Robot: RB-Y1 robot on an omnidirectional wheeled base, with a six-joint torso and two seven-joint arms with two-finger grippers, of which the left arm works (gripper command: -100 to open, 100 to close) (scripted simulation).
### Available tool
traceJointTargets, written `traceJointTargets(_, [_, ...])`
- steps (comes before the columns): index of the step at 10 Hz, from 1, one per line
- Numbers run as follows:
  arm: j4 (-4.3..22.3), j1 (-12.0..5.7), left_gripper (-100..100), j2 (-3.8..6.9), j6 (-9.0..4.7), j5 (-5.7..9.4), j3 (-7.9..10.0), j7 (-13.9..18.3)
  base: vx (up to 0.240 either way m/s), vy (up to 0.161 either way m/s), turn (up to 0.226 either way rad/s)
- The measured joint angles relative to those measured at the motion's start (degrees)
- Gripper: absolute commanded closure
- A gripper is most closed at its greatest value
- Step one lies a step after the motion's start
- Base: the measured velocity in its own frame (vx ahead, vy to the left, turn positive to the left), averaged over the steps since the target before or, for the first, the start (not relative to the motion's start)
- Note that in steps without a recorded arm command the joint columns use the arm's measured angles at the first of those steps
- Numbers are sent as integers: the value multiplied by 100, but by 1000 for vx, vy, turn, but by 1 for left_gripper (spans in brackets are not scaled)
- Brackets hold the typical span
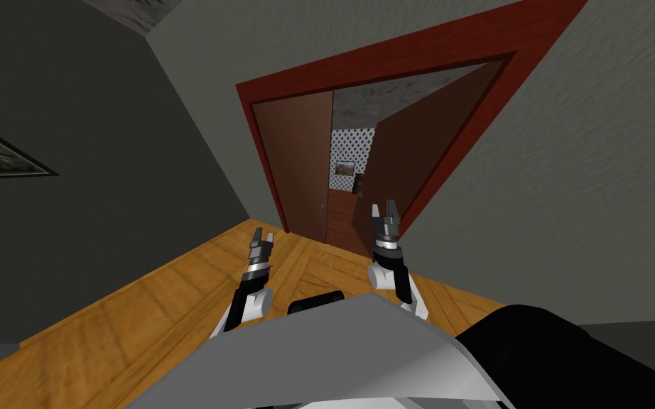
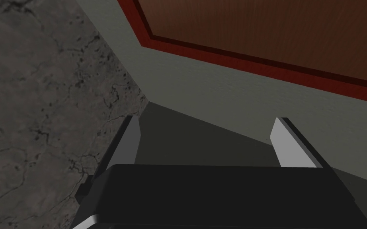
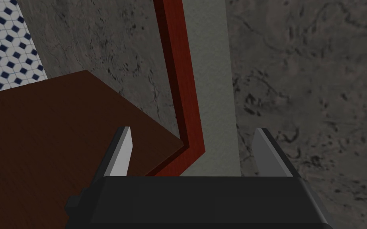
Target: Push the door open
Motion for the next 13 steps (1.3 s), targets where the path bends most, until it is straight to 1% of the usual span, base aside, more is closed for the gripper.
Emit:
traceJointTargets(2, [324, -150, -100, 24, -58, 44, -65, -26, 98, 3, -71])
traceJointTargets(3, [448, -171, -100, 22, -94, 56, -124, -49, 103, 6, -66])
traceJointTargets(4, [624, -242, -100, 34, -140, 77, -163, -63, 99, 17, -65])
traceJointTargets(6, [918, -362, -100, 80, -193, 131, -227, -73, 97, 5, -74])
traceJointTargets(8, [1263, -515, -100, 69, -260, 169, -311, -116, 112, 2, -76])
traceJointTargets(9, [1415, -542, -100, 70, -313, 182, -370, -135, 93, 13, -74])
traceJointTargets(10, [1622, -643, -100, 73, -362, 207, -404, -147, 99, 21, -69])
traceJointTargets(12, [1936, -804, -100, 48, -392, 248, -481, -199, 96, 10, -74])
traceJointTargets(13, [2049, -852, -100, 62, -393, 274, -517, -212, 98, 13, -66])
